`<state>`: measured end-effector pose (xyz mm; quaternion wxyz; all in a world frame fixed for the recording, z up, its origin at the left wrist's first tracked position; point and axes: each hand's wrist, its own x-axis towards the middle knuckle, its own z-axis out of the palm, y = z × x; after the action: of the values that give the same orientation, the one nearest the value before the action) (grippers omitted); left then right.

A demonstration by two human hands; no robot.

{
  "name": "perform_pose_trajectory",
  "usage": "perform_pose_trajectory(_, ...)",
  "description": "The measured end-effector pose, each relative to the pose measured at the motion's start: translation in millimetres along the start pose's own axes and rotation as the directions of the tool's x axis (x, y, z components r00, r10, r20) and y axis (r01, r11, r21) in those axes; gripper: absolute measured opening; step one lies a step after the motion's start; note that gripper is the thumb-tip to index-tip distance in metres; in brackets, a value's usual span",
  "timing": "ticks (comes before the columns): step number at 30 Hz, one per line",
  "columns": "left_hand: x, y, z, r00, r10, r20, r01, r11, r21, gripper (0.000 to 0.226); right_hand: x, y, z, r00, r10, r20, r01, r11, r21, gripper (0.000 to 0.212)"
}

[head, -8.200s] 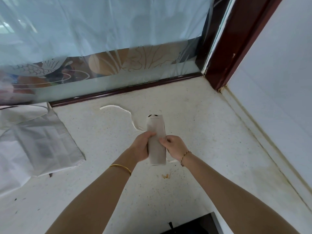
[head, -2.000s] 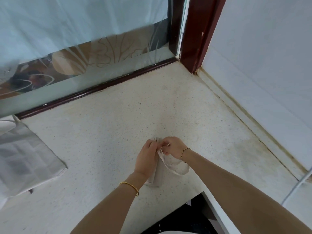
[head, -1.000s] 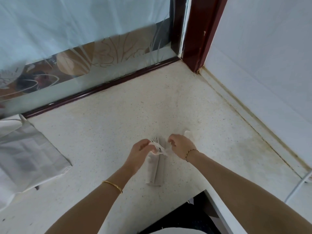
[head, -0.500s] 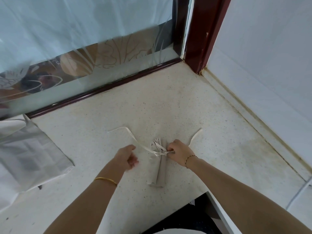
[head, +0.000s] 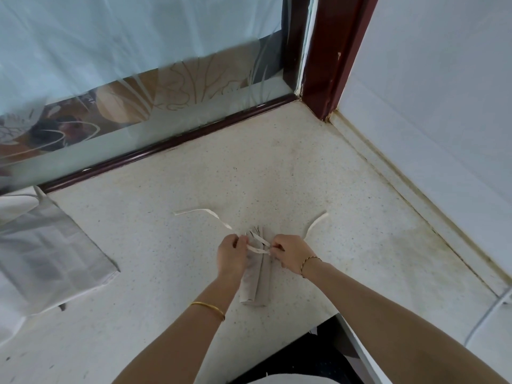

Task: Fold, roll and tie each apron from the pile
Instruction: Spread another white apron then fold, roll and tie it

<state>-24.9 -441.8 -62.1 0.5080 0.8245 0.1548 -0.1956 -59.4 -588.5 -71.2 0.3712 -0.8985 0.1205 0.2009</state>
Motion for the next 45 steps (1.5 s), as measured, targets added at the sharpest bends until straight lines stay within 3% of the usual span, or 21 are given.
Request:
perform_pose_trajectory(4, -15, 5, 5, 0.98, 0.182, 0.085, -0.153, 0.949, -0.275, 0.025, 1, -2, 1, 1.0, 0.003, 0.012, -0.003, 0.998, -0.065, 0.019)
perform_pose_trajectory(6, -15, 7, 10, 0.965, 0.222, 0.139, -0.174, 0.94, -0.295, 0.026, 3, -3, 2, 1.0, 0.003, 0.022, 0.0, 0.994, -0.113, 0.02)
perform_pose_trajectory(11, -7, -1, 10, 0.951, 0.211, 0.228, -0.195, 0.977, -0.092, 0.027, 9, 1, -1, 0.999, 0.045, -0.011, -0.046, 0.968, -0.246, 0.015)
perform_pose_trajectory(15, 0, -4, 13, 0.907, 0.264, 0.327, -0.328, 0.932, 0.156, 0.01, 8, 0, -3, 0.999, 0.034, -0.03, -0.041, 0.961, -0.273, 0.008)
perform_pose_trajectory(18, 2, -5, 12, 0.878, 0.284, 0.385, -0.398, 0.88, 0.259, 0.006, 6, 0, -16, 0.996, -0.059, -0.073, 0.028, 0.931, -0.364, 0.021)
perform_pose_trajectory(21, 1, -2, 12, 0.858, 0.229, 0.46, -0.398, 0.863, 0.312, 0.015, 8, -10, -29, 0.971, -0.197, -0.136, 0.103, 0.858, -0.503, 0.019)
perform_pose_trajectory(25, -3, 1, 14, 0.838, 0.223, 0.498, -0.419, 0.847, 0.327, 0.03, 8, -36, -31, 0.936, -0.336, -0.101, 0.25, 0.841, -0.481, 0.016)
perform_pose_trajectory(28, -2, 0, 13, 0.87, 0.22, 0.441, -0.382, 0.866, 0.322, 0.028, 7, -40, -23, 0.918, -0.352, -0.182, 0.309, 0.924, -0.227, 0.018)
perform_pose_trajectory(30, -1, 1, 13, 0.889, 0.194, 0.415, -0.326, 0.904, 0.277, 0.027, 5, -35, -22, 0.902, -0.268, -0.34, 0.277, 0.961, -0.022, 0.022)
perform_pose_trajectory(32, 1, 0, 13, 0.902, 0.159, 0.401, -0.263, 0.939, 0.22, 0.032, 3, -30, -23, 0.919, -0.196, -0.341, 0.227, 0.972, 0.053, 0.022)
perform_pose_trajectory(37, -2, 2, 12, 0.904, 0.146, 0.401, -0.205, 0.973, 0.108, 0.034, -1, -21, -17, 0.982, -0.179, -0.059, 0.181, 0.983, 0.039, 0.033)
perform_pose_trajectory(41, -1, 5, 12, 0.911, 0.127, 0.392, -0.175, 0.98, 0.091, 0.035, 0, -22, -11, 0.98, -0.193, -0.055, 0.184, 0.973, -0.139, 0.023)
perform_pose_trajectory(45, 2, 3, 7, 0.914, 0.053, 0.402, -0.037, 0.998, -0.047, 0.031, 0, -20, -28, 0.977, -0.198, -0.077, 0.167, 0.941, -0.295, 0.016)
